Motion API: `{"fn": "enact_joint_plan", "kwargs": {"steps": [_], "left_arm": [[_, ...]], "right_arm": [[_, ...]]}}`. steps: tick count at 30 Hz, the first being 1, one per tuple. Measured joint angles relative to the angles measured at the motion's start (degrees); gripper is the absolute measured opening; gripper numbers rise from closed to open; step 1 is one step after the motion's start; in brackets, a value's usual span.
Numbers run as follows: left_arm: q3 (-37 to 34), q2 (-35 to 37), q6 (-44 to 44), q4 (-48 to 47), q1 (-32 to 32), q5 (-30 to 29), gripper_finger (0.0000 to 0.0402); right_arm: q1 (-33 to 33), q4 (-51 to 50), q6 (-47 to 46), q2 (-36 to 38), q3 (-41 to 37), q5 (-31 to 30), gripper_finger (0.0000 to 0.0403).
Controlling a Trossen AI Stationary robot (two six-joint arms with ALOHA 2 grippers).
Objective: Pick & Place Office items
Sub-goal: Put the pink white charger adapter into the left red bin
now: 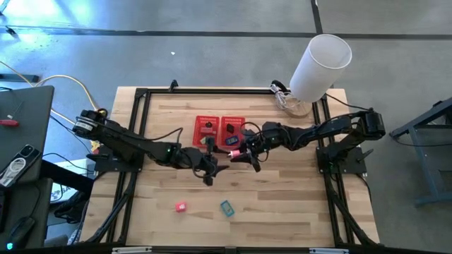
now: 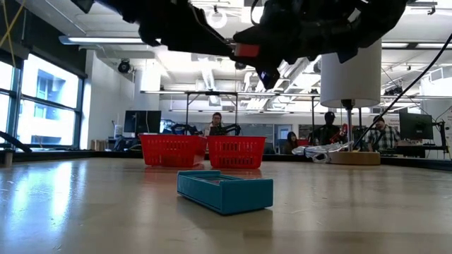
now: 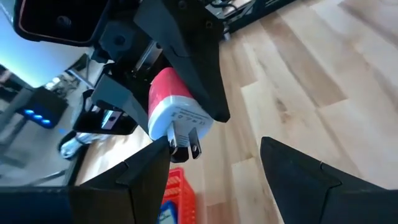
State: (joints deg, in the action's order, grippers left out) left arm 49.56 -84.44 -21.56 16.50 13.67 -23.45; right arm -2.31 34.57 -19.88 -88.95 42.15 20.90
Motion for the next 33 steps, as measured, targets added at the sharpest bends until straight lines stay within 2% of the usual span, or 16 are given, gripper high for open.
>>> {"fn": "enact_joint_plan", "kwargs": {"steps": [7, 10, 16, 28, 33], "left_arm": [[0.0, 0.0, -0.7, -1.3, 0.4, -5.6, 0.0241], [0.0, 0.0, -0.1, -2.9, 0.8, -5.9, 0.0241], [0.0, 0.0, -0.8, -3.0, 2.0, -5.8, 0.0241], [0.0, 0.0, -6.7, 2.9, 1.5, -5.7, 0.0241], [0.0, 0.0, -3.7, 3.7, 0.1, -0.4, 0.0241]], "right_arm": [[0.1, 0.0, 0.0, 0.0, 0.2, 0.6, 0.0121], [0.1, -0.3, 0.1, 0.0, 0.2, 0.5, 0.0121], [0.1, -0.4, 0.2, 0.0, 0.2, 0.7, 0.0121], [0.0, -0.4, 0.2, 0.0, 0.2, 0.4, 0.0121], [0.0, 0.5, 0.2, 0.0, 0.2, 0.2, 0.0121]]}}
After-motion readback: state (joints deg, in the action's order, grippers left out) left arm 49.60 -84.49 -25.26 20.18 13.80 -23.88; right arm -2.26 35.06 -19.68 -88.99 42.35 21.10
